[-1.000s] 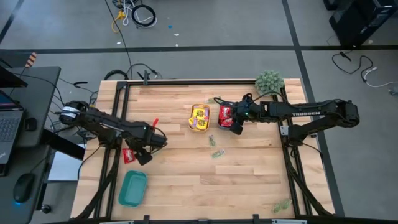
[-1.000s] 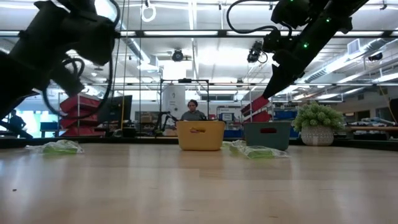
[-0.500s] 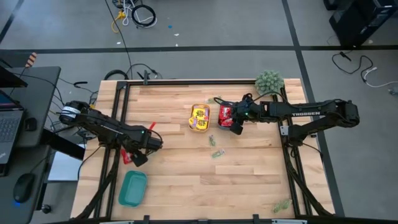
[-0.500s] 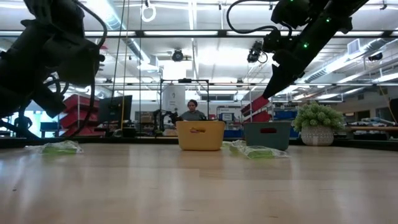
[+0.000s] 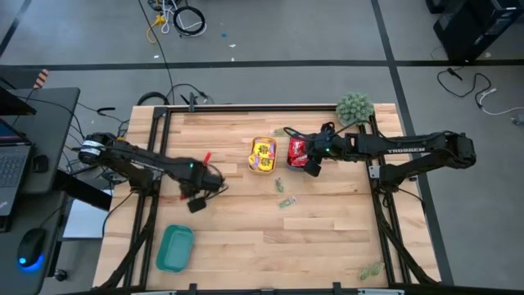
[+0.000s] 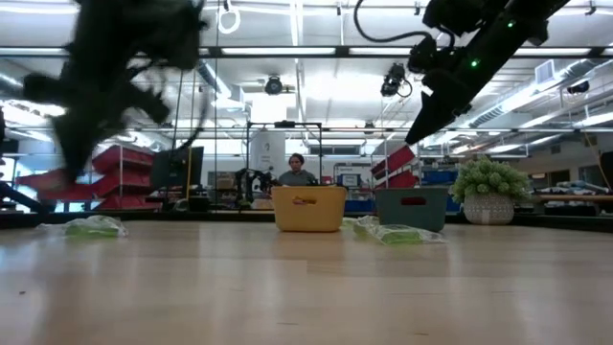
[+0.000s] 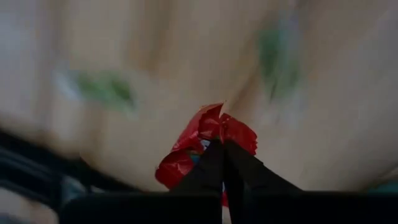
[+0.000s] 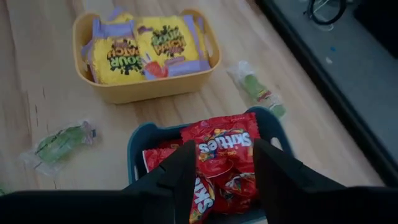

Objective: Sort candy
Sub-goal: Put the red packet of candy into the blue bin

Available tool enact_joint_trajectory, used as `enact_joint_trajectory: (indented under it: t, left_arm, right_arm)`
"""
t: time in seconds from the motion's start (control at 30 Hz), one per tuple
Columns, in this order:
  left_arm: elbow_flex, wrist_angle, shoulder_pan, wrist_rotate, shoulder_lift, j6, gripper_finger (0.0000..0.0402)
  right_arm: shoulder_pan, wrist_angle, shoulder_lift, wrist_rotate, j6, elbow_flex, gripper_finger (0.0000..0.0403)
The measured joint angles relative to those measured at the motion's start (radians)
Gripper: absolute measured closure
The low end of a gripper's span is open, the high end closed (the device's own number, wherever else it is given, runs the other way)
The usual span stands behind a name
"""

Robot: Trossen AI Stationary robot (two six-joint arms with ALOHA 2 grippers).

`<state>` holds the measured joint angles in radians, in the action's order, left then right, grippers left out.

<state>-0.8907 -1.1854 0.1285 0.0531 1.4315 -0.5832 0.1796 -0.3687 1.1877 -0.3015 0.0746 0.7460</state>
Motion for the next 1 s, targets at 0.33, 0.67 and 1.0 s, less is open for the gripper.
enact_joint_trajectory:
  t: [0.33, 0.67, 1.0]
  left_arm:
    - [-0.299, 0.352, -0.259, 0.054, 0.034, 0.434, 0.0401]
    - [-0.624, 0.596, -0.341, -0.069, 0.413, 0.739, 0.0401]
    - [-0.909, 0.706, -0.340, -0.122, 0.701, 0.788, 0.0401]
  right_arm:
    - [-0.033, -0.232, -0.130, -0.091, 0.165, 0.000, 0.0258]
    - [-0.054, -0.312, -0.203, -0.128, 0.248, 0.000, 0.0258]
    - [-0.055, -0.321, -0.249, -0.128, 0.267, 0.000, 0.0258]
